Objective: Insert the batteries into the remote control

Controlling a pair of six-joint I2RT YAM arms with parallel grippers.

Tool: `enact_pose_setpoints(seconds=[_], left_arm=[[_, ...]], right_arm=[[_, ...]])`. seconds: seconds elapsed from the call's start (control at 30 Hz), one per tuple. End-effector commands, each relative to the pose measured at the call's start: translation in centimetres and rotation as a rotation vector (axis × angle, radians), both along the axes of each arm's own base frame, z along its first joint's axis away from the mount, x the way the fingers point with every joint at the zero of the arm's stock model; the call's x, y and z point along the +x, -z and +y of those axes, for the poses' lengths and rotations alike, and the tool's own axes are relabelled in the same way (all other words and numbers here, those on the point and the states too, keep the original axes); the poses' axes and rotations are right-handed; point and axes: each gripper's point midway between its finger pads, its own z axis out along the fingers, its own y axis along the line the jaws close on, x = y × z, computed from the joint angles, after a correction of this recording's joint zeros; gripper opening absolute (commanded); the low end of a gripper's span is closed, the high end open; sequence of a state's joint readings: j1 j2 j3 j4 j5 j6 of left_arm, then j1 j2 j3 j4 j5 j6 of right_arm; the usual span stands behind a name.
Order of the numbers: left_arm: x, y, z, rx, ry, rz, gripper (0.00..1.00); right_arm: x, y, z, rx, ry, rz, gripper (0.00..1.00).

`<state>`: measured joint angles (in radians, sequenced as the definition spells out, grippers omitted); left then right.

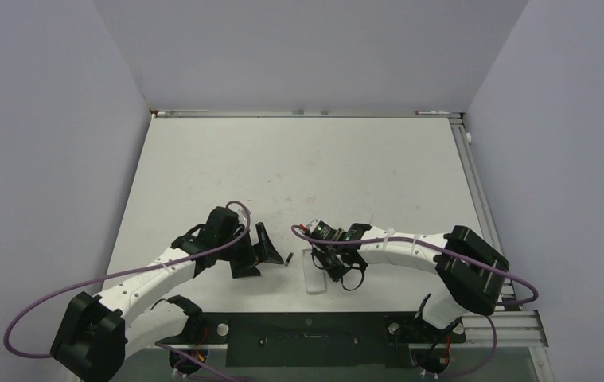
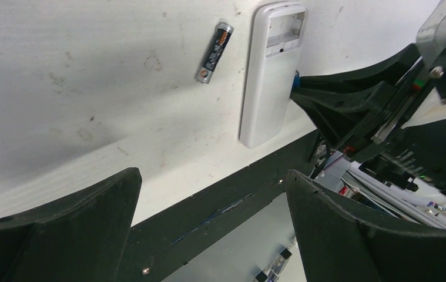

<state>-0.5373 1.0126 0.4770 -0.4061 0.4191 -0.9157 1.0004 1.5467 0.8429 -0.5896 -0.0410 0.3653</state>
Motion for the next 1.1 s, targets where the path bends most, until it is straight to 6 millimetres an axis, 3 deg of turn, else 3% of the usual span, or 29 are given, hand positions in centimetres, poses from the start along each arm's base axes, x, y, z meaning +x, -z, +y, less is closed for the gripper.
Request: enact_pose_setpoints(seconds=[0.0,0.1,0.47,0.73,1.07], left_arm=[[1.8,-2.4,-2.2,-0.055,0.015,-0.032,0.91],[2.2,-2.6,-3.2,-0.057,0.021,-0.013,0.91],[4.6,-3.2,-7.8,-0.078,0.038,0.052,0.90],[7.4,-2.8,-10.8,-0.061,0.056,0.070,0.80],[11.3,-1.0,-11.2,0.098,0.039,0.074,0.65]], right_arm=[[-0.9,-0.1,-1.5,-0.031,0.049,-0.006,0.08],[0.1,-1.5,-2.0,-0.026,0.086,-0.076,0.08],[2.3,-7.8,-0.9,0.123,0.128,-0.192,0.08],[2.7,-8.7,-1.2,0.165,0.157,-0.205,0.08],[3.0,-9.2,-3.0,0.179,0.209,-0.216,0.08]])
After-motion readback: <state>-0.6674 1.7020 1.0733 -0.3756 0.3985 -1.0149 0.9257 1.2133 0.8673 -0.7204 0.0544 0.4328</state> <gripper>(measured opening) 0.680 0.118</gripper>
